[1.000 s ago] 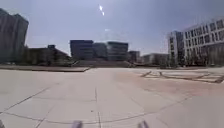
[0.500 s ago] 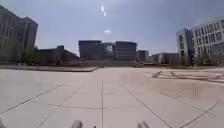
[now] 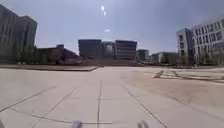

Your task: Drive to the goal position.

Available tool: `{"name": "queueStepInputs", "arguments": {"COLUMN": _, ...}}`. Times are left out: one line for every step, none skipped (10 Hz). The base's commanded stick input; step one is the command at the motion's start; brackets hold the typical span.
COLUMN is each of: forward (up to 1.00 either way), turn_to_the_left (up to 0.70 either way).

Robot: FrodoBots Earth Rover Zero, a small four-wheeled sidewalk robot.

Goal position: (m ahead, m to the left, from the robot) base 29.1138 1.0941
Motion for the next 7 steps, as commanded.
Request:
{"name": "queueStepInputs", "arguments": {"forward": 0.85, "turn_to_the_left": 0.0}}
{"name": "queueStepInputs", "arguments": {"forward": 0.85, "turn_to_the_left": 0.0}}
{"name": "queueStepInputs", "arguments": {"forward": 0.85, "turn_to_the_left": 0.0}}
{"name": "queueStepInputs", "arguments": {"forward": 0.85, "turn_to_the_left": 0.0}}
{"name": "queueStepInputs", "arguments": {"forward": 0.85, "turn_to_the_left": 0.0}}
{"name": "queueStepInputs", "arguments": {"forward": 0.85, "turn_to_the_left": 0.0}}
{"name": "queueStepInputs", "arguments": {"forward": 0.85, "turn_to_the_left": 0.0}}
